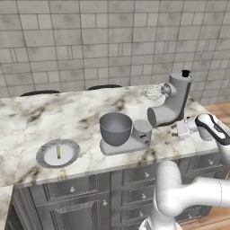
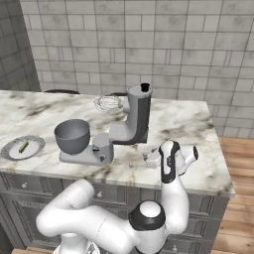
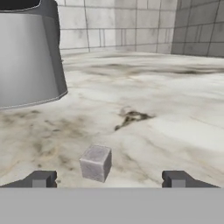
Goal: Add butter and sugar cubes to the stand mixer bowl and then turn on the stand mixer to begin making frosting.
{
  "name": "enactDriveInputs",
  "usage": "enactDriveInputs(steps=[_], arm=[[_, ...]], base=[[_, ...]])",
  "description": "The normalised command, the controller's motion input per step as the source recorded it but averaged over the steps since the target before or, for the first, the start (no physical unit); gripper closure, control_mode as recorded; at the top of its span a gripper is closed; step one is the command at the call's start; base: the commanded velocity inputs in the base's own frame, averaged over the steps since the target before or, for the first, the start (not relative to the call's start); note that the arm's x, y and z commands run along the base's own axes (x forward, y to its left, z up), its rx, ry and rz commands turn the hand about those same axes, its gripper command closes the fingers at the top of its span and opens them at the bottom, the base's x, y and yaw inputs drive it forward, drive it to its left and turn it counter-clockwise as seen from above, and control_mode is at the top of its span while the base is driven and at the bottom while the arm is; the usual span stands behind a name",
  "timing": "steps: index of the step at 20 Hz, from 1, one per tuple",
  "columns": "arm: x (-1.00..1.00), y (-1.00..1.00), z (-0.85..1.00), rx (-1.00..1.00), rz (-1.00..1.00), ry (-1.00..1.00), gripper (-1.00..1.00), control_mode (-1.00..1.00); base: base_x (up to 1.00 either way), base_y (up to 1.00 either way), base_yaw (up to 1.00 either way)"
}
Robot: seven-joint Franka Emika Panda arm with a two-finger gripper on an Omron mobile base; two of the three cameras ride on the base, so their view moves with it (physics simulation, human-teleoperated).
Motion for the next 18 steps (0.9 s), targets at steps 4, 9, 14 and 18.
enactDriveInputs(steps=[4, 9, 14, 18], arm=[[-0.03, 0.00, -0.11, 0.00, 0.00, 0.00, -1.00, -1.00], [-0.14, 0.01, -0.08, 0.00, 0.00, 0.00, -1.00, -1.00], [-0.09, 0.06, 0.00, 0.00, 0.00, 0.00, -1.00, -1.00], [0.00, 0.19, 0.00, 0.00, 0.00, 0.00, -1.00, -1.00]], base=[[0.00, 0.00, 0.00], [0.00, 0.00, 0.00], [0.00, 0.00, 0.00], [0.00, 0.00, 0.00]])
